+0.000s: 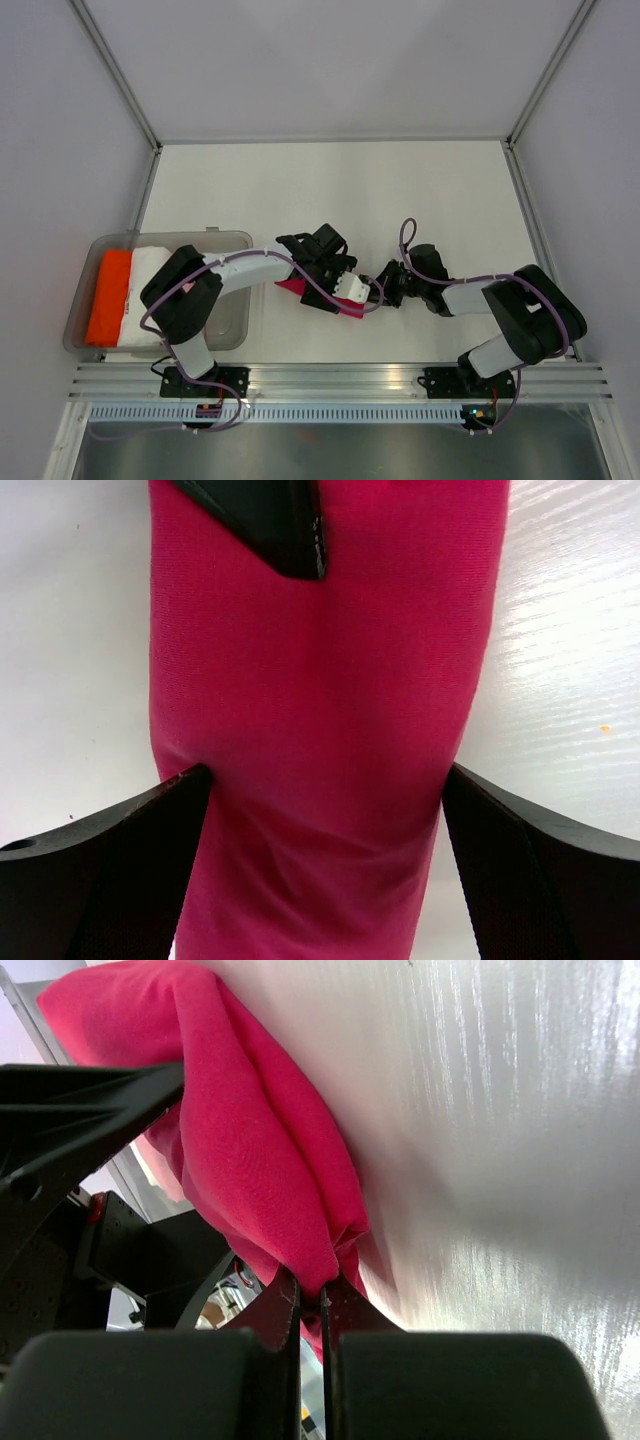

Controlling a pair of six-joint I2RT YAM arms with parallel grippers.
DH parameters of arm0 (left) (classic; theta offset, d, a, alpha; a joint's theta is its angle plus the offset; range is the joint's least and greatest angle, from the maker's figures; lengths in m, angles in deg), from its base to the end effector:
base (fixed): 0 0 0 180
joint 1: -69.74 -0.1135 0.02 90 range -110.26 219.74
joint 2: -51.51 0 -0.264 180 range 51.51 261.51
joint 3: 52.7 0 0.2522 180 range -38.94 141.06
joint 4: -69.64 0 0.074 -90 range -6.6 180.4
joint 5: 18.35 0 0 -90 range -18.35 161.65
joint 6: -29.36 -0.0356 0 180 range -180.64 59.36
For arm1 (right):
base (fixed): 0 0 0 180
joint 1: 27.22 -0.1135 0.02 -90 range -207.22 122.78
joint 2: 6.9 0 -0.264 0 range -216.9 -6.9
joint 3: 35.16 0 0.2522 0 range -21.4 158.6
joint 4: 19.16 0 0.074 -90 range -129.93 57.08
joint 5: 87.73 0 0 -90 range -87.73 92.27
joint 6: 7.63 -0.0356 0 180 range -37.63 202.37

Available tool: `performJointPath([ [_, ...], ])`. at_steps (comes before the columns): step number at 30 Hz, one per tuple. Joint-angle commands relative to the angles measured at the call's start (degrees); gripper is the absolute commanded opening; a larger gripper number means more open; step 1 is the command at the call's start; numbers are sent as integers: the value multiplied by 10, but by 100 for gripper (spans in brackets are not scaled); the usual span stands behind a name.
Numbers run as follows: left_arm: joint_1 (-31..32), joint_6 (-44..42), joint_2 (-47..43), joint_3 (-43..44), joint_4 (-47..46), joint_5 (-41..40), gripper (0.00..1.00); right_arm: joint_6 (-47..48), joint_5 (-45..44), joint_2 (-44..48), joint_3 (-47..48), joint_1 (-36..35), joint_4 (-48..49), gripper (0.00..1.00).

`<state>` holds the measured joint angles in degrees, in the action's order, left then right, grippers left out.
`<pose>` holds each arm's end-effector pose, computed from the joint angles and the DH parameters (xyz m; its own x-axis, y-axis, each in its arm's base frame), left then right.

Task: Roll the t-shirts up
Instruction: Roll the tshirt, then place the rolled tshirt into the container

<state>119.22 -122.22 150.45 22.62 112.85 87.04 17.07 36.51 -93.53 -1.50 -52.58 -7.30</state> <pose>0.2103 -0.2606 0.1737 0.4200 0.8137 -0.4018 0.9064 -0.3543 0.2299 0.2031 0.1184 0.1077 -0.9180 0.3960 0.0213 0.2318 0.4921 0.8391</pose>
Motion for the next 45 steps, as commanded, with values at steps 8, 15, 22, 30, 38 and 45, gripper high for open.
performJointPath([
  [8,-13,30,43,-16,-40,-20,100,38,18,11,20,1,-18,0],
  [15,-14,33,40,-39,-35,-7,96,68,17,22,47,2,-63,16],
  [22,-15,96,45,-32,4,-8,47,131,-14,86,78,24,-201,43],
  [30,-21,169,47,-19,15,-5,20,170,-24,143,61,72,-292,45],
  [38,-54,255,51,35,23,-19,2,195,-40,177,68,102,-327,45],
  [45,-92,340,53,88,36,-36,2,226,-51,182,85,119,-363,45],
])
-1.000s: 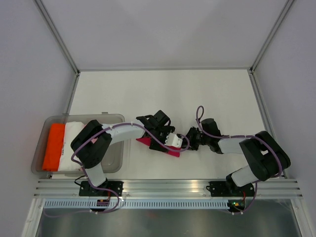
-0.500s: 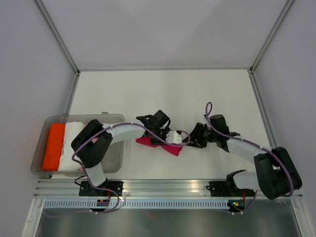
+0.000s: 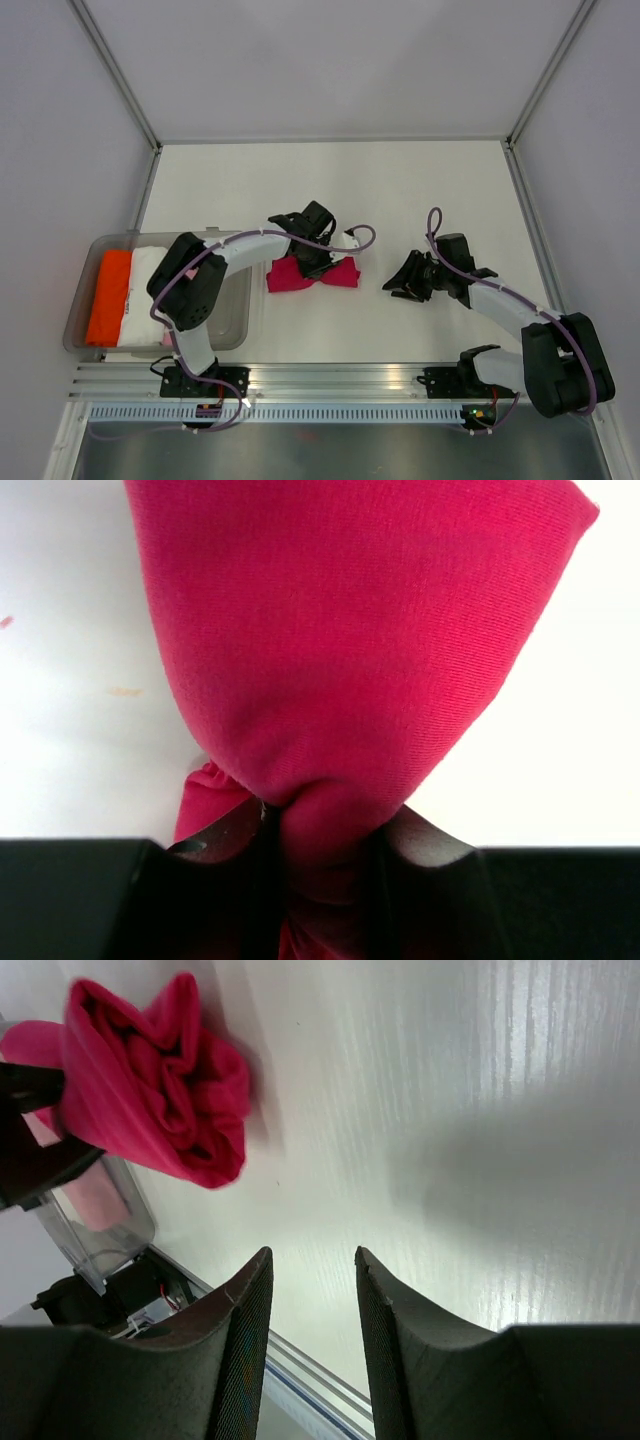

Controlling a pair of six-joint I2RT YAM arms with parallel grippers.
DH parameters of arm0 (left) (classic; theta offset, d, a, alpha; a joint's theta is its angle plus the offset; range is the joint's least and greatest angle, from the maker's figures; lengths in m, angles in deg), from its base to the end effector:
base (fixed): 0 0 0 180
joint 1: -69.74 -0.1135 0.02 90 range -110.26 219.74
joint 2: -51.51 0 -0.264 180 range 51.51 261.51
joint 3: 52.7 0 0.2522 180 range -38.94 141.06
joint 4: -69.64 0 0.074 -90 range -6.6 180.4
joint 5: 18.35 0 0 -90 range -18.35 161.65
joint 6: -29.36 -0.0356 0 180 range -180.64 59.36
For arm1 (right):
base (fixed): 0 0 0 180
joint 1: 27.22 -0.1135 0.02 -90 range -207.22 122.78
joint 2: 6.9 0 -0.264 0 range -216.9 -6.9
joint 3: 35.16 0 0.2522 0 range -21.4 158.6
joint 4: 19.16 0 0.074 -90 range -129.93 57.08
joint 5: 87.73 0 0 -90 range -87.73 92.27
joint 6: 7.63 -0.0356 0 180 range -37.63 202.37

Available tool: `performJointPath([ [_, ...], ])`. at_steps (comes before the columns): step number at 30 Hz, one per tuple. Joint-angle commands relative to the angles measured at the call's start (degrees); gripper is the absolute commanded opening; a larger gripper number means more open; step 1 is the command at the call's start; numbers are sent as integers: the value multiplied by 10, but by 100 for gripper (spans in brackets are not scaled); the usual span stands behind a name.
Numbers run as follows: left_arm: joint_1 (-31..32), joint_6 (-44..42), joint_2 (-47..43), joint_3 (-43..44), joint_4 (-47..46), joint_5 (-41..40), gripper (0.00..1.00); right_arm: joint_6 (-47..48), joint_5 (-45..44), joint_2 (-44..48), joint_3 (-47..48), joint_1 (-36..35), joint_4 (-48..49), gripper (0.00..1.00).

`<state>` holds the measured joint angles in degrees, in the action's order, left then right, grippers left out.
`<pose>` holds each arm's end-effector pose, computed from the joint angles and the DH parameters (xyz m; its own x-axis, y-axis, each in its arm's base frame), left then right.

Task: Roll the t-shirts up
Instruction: Place the rolled tshirt into the container

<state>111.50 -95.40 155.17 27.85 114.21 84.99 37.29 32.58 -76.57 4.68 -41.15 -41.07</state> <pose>0.2598 -0.2429 0.1705 -0.1602 0.8867 -0.4337 0.9795 0.1971 0.0412 0.2014 0.0685 0.1534 -0.9001 0.4066 -0.1566 0.1787 0.6724 0.7183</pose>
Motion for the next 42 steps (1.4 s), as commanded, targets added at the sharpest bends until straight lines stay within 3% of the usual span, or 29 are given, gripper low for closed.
performJointPath([
  [1,-23,79,7,43,26,-17,2,26,-11,11,25,5,-26,45],
  [12,-77,121,10,128,35,-33,2,39,-16,9,28,5,-35,44],
  [20,-110,184,0,207,82,0,2,40,-14,1,32,5,-28,44],
  [30,-216,240,-109,282,196,-10,2,42,-2,-41,48,5,1,44],
  [37,-323,245,-230,243,249,-70,2,45,18,-82,69,4,28,44],
  [42,-409,250,-281,143,263,-116,2,61,24,-103,82,4,26,44],
])
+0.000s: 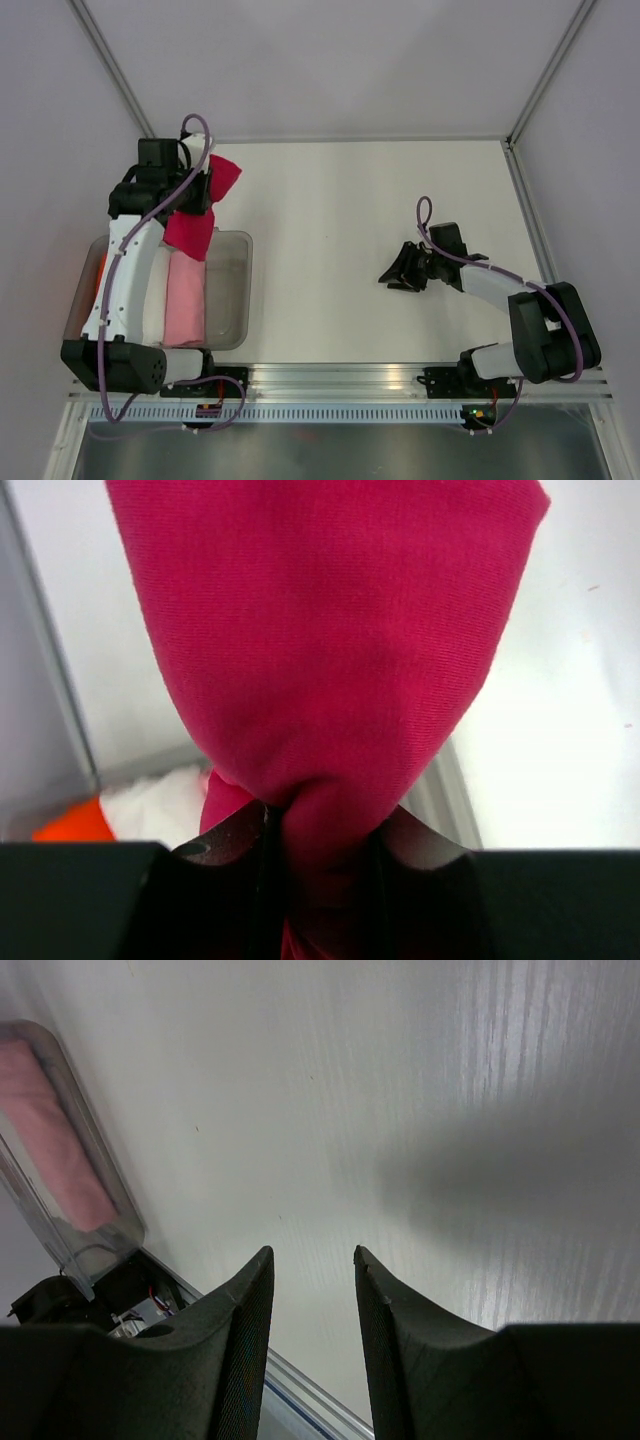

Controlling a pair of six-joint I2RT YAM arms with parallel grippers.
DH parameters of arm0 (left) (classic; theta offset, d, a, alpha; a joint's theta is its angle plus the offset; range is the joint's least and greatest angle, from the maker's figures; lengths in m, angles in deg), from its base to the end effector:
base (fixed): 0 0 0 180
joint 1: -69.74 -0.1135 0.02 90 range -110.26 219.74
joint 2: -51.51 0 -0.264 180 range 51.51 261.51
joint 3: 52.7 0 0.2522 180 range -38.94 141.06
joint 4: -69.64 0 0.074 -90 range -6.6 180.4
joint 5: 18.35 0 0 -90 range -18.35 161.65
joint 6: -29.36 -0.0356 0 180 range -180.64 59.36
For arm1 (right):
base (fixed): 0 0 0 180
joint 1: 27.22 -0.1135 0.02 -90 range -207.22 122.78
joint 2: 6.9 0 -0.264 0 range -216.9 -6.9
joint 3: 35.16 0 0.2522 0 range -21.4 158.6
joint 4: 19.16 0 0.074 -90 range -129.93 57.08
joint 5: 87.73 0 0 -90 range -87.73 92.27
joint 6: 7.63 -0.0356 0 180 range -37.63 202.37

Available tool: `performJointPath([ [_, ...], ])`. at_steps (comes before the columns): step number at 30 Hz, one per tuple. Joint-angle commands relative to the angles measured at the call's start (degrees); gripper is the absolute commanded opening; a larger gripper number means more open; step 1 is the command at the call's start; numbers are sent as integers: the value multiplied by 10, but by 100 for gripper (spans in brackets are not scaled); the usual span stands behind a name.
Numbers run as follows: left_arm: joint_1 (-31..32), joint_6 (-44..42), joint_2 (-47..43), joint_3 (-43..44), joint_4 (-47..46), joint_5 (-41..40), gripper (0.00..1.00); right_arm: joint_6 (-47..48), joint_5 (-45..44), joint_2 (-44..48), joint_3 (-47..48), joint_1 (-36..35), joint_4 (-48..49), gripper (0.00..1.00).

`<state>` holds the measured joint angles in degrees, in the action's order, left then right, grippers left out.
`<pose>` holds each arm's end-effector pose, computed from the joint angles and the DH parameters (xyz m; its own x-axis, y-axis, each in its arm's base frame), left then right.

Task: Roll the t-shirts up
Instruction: Place the rolled tshirt into the container

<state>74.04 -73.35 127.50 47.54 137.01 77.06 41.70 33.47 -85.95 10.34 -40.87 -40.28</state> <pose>0.2649 -0.0233 0.3984 -0.6334 0.2673 -0.7262 0.2897 0.9521 0.0977 0.2293 0.0747 0.1481 -0.9226 0.3496 -0.1632 0.1428 0.7023 0.6974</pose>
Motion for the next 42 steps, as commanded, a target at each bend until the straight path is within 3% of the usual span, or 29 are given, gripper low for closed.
performJointPath([
  [1,-42,38,-4,-89,37,-36,2,16,17,-10,26,2,19,44],
  [3,-68,46,-2,-122,30,-31,2,16,18,-11,25,2,17,44],
  [10,-71,103,16,-230,-10,-69,2,23,11,16,8,2,-2,45],
  [18,-86,96,8,-268,-21,-98,2,15,1,45,-20,2,0,45],
  [29,-54,147,93,-279,-89,-19,3,42,-16,49,4,2,-46,45],
  [33,-12,168,74,-300,-89,-14,11,28,-19,53,-7,2,-34,45],
  [39,-2,192,112,-295,-89,-33,20,29,-18,45,-3,2,-32,45],
  [42,-1,193,110,-294,-89,-27,47,37,-23,42,9,3,-43,46],
])
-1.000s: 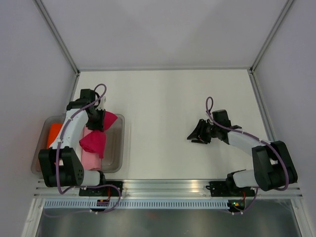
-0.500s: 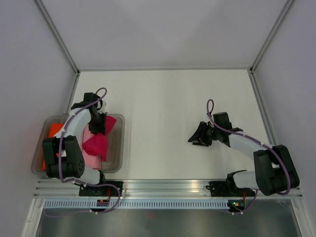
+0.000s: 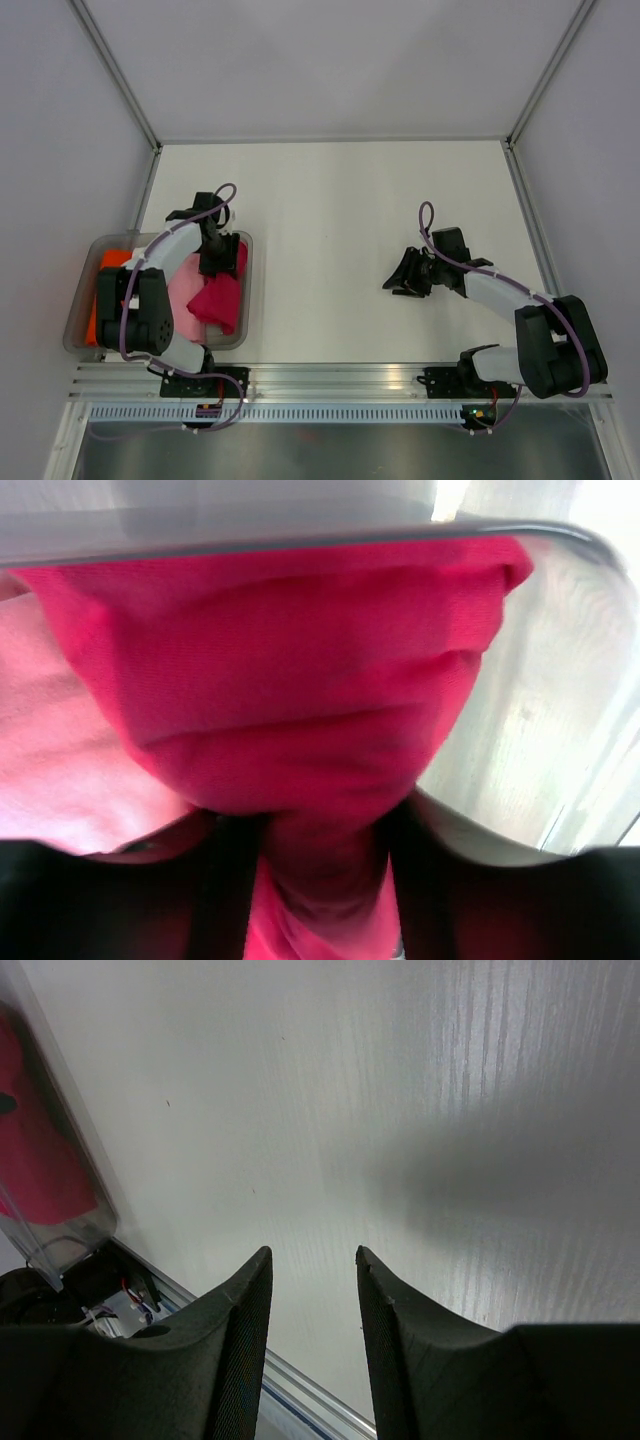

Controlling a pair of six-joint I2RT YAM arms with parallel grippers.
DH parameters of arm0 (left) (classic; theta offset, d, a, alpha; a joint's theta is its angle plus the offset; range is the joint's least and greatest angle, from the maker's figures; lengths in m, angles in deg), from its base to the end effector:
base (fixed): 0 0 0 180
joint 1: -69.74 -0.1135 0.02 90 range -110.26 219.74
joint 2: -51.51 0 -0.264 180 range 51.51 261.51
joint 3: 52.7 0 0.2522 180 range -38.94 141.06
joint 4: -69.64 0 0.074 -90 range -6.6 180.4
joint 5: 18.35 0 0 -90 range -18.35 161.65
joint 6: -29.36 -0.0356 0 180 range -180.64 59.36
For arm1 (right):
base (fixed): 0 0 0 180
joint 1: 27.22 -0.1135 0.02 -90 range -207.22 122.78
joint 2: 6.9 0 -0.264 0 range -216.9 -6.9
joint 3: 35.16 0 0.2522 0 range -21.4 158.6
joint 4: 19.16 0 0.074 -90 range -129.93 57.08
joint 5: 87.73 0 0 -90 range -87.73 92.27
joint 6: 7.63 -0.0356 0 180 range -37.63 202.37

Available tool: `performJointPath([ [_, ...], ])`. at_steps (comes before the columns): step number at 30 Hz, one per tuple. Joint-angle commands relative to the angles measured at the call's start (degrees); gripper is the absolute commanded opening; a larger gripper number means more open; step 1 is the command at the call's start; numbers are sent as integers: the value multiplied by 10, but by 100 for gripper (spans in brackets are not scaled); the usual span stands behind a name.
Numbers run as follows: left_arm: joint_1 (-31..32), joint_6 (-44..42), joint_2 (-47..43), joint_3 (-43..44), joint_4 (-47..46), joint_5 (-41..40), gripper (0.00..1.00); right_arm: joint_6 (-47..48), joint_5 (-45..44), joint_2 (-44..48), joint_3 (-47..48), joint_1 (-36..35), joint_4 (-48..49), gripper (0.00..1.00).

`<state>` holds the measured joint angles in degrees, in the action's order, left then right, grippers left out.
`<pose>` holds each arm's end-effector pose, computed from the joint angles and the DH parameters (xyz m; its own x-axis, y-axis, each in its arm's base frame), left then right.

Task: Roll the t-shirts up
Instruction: Place the rolled tshirt into the container

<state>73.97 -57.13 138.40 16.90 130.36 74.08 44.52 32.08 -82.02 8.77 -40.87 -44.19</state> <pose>0.2684 -0.0214 0.1950 -0.9787 0.0111 -0.2048 0.0226 0.9983 -0.0541 0.2157 0.0706 0.1509 -0.9282 0.3225 -0.1855 0.1218 0.7346 0.6674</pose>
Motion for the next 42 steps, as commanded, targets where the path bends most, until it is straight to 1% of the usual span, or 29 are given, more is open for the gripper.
performJointPath([
  [1,0,30,1,11,-21,1,58,13,-10,1,27,2,-6,46],
  [3,0,29,-2,6,-14,-1,66,13,-11,1,30,2,-6,46],
  [6,0,22,-28,4,7,-2,71,11,-11,1,29,2,-4,46],
  [11,-4,-17,-83,70,72,-21,76,11,-11,-6,32,2,1,46],
  [13,-13,-30,-97,89,117,-37,77,11,-9,-13,38,2,3,46],
  [14,-19,-53,-103,104,131,-41,77,14,-8,-14,41,2,3,46],
  [16,-41,-96,-130,112,145,-44,72,15,-8,-14,44,2,2,46],
  [17,-61,-155,-138,97,144,-46,66,15,-10,-13,44,2,1,46],
  [18,-71,-186,-154,81,141,-52,48,19,-11,-11,43,2,3,46],
  [19,-90,-217,-159,62,138,-53,42,20,-12,-11,42,3,3,46],
  [20,-94,-263,-160,25,139,-55,40,21,-13,-12,42,2,4,46],
  [21,-95,-283,-158,6,142,-47,38,22,-13,-14,41,3,6,46],
  [23,-95,-305,-156,-46,128,-46,41,22,-11,-16,36,2,12,46],
  [24,-94,-307,-154,-57,123,-32,46,22,-10,-18,33,4,19,46],
  [25,-94,-308,-149,-63,118,-27,47,20,-8,-18,28,2,22,46],
  [27,-94,-300,-143,-65,95,9,49,19,-6,-14,23,2,24,45],
  [30,-88,-301,-125,-78,77,1,47,21,-8,-7,10,2,25,45],
  [34,-75,-327,-116,-157,67,-5,45,15,-10,-4,-3,4,34,45],
  [38,-67,-359,-147,-203,68,16,46,12,-11,2,-6,3,35,45],
  [39,-68,-365,-171,-205,67,23,47,13,-13,1,-6,3,35,45],
  [40,-67,-383,-179,-203,67,37,48,13,-14,1,-6,3,35,45],
  [41,-67,-387,-185,-199,67,64,48,13,-14,-5,-5,4,36,45],
  [42,-69,-388,-193,-194,64,70,49,13,-14,-7,-2,4,37,45],
])
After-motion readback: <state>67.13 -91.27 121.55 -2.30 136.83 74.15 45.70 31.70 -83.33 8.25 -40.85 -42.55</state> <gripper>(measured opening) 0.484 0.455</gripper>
